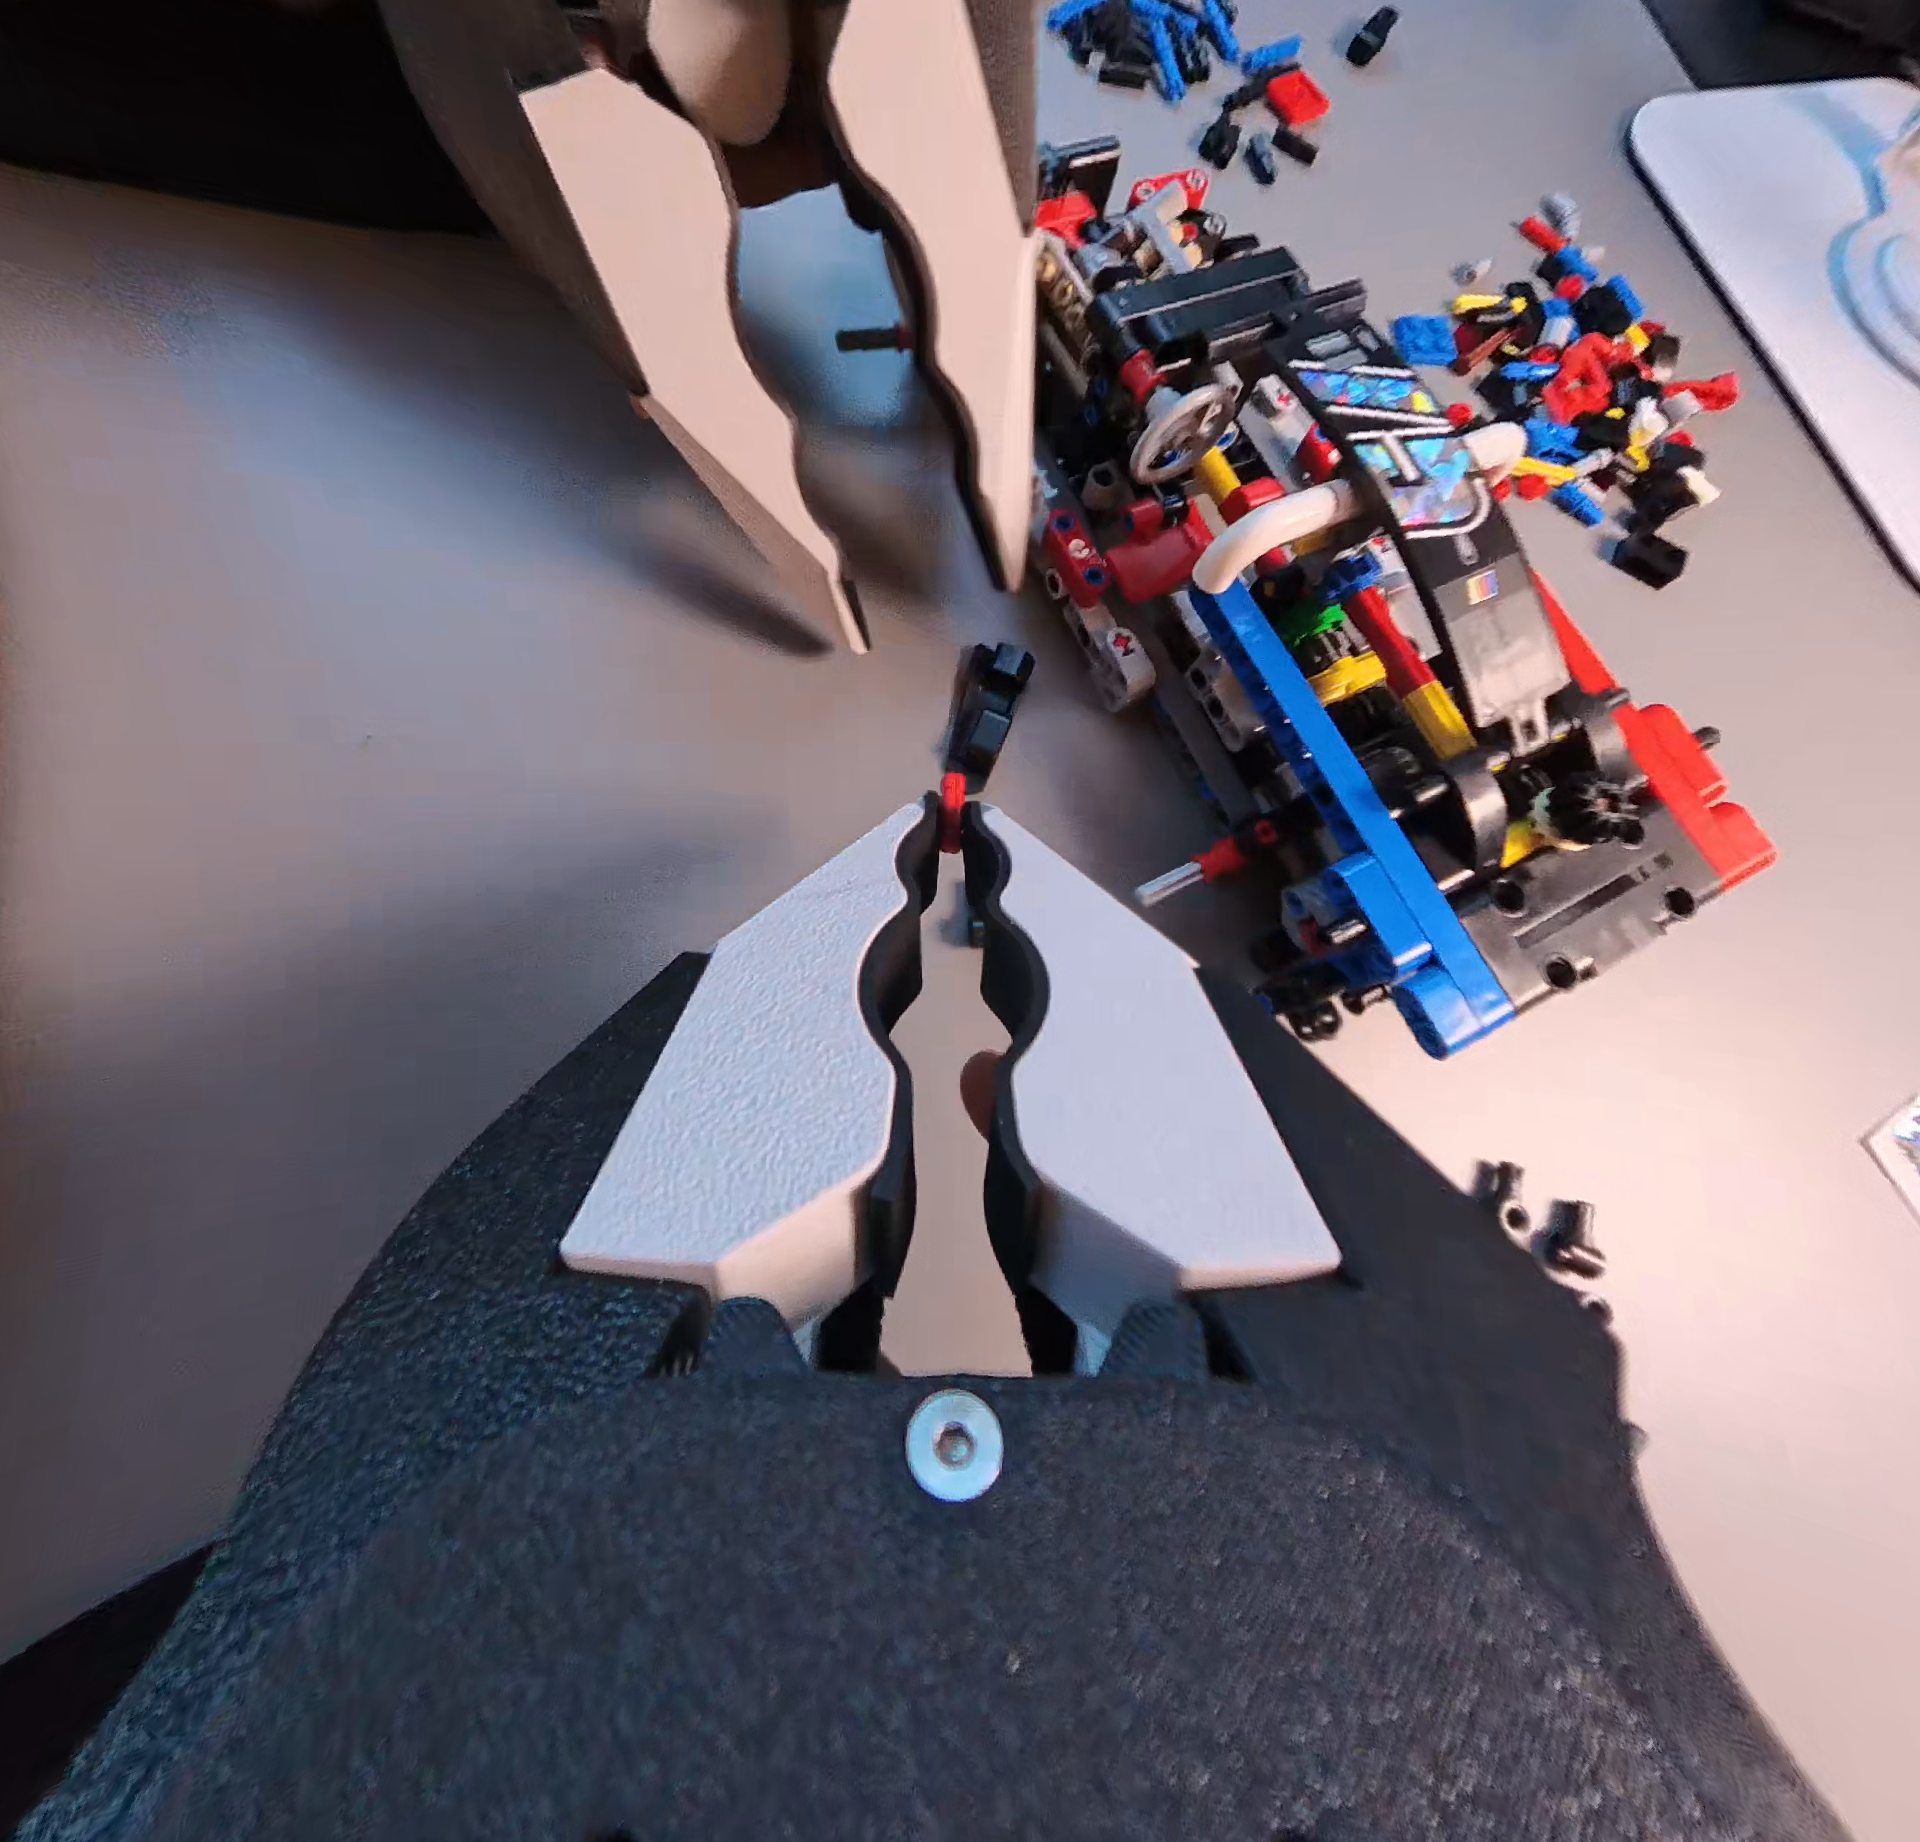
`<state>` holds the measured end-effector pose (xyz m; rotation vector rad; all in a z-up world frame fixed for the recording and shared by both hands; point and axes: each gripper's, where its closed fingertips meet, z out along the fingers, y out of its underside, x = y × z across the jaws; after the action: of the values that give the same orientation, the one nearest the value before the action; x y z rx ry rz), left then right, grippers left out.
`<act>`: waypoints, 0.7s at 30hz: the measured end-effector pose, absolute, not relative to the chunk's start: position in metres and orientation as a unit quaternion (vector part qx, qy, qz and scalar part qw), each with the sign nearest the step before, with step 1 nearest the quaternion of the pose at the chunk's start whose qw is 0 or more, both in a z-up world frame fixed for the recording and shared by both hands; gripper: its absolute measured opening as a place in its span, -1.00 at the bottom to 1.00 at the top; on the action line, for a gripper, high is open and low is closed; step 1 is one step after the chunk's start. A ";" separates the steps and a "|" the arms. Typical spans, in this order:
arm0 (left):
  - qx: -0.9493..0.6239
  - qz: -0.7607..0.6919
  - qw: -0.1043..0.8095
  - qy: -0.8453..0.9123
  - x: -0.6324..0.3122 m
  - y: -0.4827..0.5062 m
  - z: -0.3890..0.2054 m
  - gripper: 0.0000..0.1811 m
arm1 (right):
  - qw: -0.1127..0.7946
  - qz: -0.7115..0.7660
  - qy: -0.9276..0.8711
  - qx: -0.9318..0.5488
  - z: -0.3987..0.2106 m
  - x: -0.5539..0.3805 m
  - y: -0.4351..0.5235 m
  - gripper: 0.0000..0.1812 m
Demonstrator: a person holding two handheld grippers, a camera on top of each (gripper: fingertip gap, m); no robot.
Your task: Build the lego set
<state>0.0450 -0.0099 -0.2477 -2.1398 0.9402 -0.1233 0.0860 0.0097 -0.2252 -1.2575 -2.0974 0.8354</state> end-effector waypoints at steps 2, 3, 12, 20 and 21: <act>-0.845 -0.039 0.378 0.376 0.049 -0.001 -0.250 -0.61 | 0.264 0.306 -0.786 -0.467 -0.230 0.086 0.006 -0.98; -0.846 -0.038 0.370 0.382 0.051 0.001 -0.252 -0.60 | 0.253 0.303 -0.792 -0.465 -0.233 0.087 0.003 -0.98; -0.843 -0.018 0.344 0.413 0.055 0.003 -0.256 -0.81 | 0.210 0.255 -0.838 -0.434 -0.258 0.091 -0.006 -0.97; -0.862 -0.142 0.286 0.393 0.064 -0.038 -0.252 -0.81 | 0.194 0.282 -0.827 -0.445 -0.247 0.092 -0.012 -0.82; -0.862 -0.156 0.284 0.390 0.064 -0.045 -0.251 -0.81 | 0.194 0.288 -0.825 -0.445 -0.244 0.092 -0.014 -0.82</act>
<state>0.0639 -0.0446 -0.2508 -2.3058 1.0445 -0.4167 0.0925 -0.0141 -0.2437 -1.2488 -2.3145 0.8079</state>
